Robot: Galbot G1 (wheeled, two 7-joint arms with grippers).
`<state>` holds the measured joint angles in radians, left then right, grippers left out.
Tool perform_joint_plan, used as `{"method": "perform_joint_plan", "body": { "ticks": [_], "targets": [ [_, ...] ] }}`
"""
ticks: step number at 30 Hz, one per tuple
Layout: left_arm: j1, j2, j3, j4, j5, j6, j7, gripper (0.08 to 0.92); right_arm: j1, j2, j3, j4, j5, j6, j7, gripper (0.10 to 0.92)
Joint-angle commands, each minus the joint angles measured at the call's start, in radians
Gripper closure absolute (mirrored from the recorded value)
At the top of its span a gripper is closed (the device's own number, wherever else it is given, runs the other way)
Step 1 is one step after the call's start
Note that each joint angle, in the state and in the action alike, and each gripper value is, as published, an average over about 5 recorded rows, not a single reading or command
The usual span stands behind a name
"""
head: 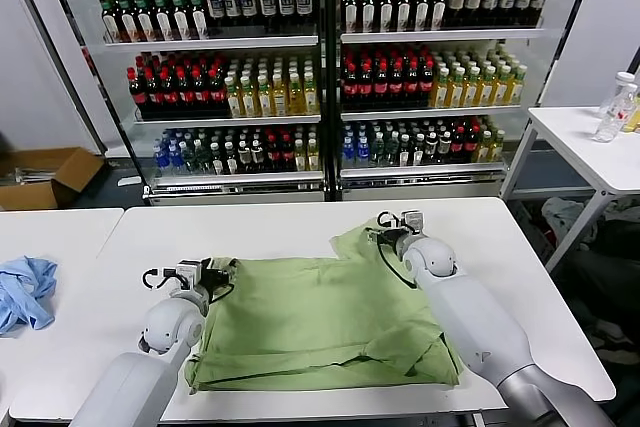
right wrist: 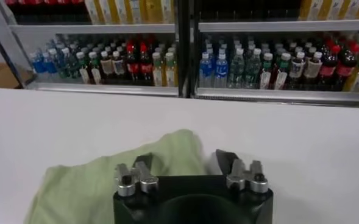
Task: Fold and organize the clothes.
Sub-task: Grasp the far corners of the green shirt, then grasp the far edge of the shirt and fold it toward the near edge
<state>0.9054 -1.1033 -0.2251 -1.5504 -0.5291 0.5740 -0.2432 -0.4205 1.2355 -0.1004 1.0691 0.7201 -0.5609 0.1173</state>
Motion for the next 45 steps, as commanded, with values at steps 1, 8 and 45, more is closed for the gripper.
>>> {"method": "perform_joint_plan", "body": {
  "ticks": [1,8,45],
  "targets": [
    [0.081,-0.008,0.002,-0.034,-0.023,0.003,0.017,0.542,0.001,-0.004,-0.045,-0.017,0.052,-0.015,-0.014,0.518],
    [0.129,0.008,-0.051,-0.082,-0.080,-0.012,0.041,0.741,-0.036,-0.034,-0.049,0.082,0.050,0.040,-0.024,0.717],
    [0.574,0.050,-0.299,-0.658,-0.159,0.003,0.039,0.912,-0.868,-0.322,0.505,1.062,0.082,0.095,0.073,0.920]
  ]
}}
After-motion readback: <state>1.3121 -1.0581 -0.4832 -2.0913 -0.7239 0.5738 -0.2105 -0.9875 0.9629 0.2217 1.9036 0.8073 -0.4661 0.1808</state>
